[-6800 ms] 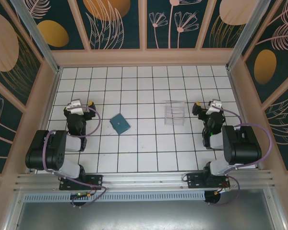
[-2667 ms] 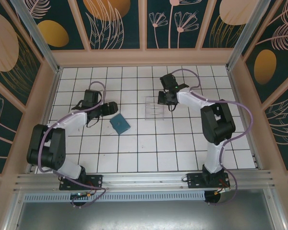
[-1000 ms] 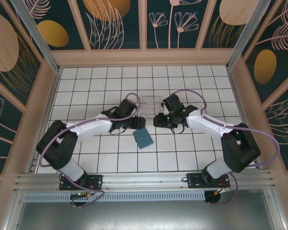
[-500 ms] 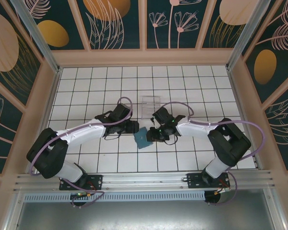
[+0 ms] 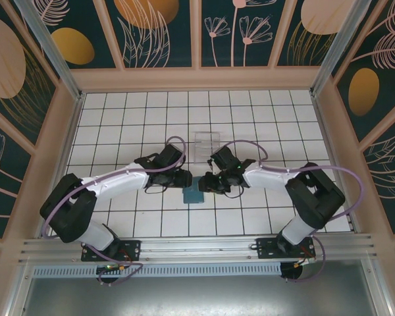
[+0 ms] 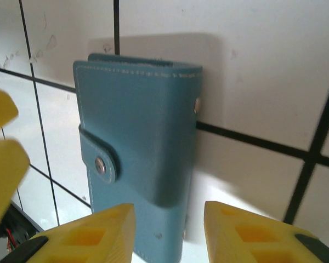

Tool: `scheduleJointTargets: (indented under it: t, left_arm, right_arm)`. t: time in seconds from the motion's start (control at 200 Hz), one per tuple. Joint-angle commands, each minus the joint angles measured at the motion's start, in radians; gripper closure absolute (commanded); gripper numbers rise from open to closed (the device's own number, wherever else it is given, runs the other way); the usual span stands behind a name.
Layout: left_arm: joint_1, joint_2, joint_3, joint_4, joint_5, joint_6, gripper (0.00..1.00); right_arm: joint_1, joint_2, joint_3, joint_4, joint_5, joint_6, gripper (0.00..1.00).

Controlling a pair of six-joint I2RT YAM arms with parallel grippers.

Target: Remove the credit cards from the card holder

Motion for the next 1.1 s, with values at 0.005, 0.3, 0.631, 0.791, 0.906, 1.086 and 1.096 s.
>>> scheduleJointTargets:
  t: [0.005,0.3,0.631,0.791,0.906,1.086,1.096]
  left_arm:
    - [-0.01,0.016,0.027,-0.042,-0.014,-0.012,0.51]
    - [-0.028,0.045,0.043,-0.051,-0.012,-0.029,0.54]
    - [-0.091,0.145,0.095,-0.083,-0.059,-0.048,0.59]
    - [-0.091,0.158,0.095,-0.092,-0.11,-0.057,0.6]
    - [-0.092,0.15,0.096,-0.098,-0.13,-0.041,0.62]
    - [-0.092,0.038,0.091,-0.096,-0.165,0.079,0.56]
    - [-0.091,0.03,0.089,-0.094,-0.162,0.089,0.56]
  right_arm:
    - [-0.002,0.059,0.037,0.051,-0.013,0.014,0.61]
    - [-0.001,0.1,0.034,0.08,-0.018,0.017,0.73]
    - [-0.001,0.084,-0.008,0.137,-0.041,0.048,0.89]
    - [-0.001,0.086,-0.011,0.145,-0.049,0.05,0.91]
    - [-0.002,0.089,-0.009,0.145,-0.052,0.05,0.92]
    - [-0.018,0.084,0.019,0.07,-0.088,-0.052,0.93]
    - [-0.021,0.082,0.02,0.065,-0.093,-0.062,0.93]
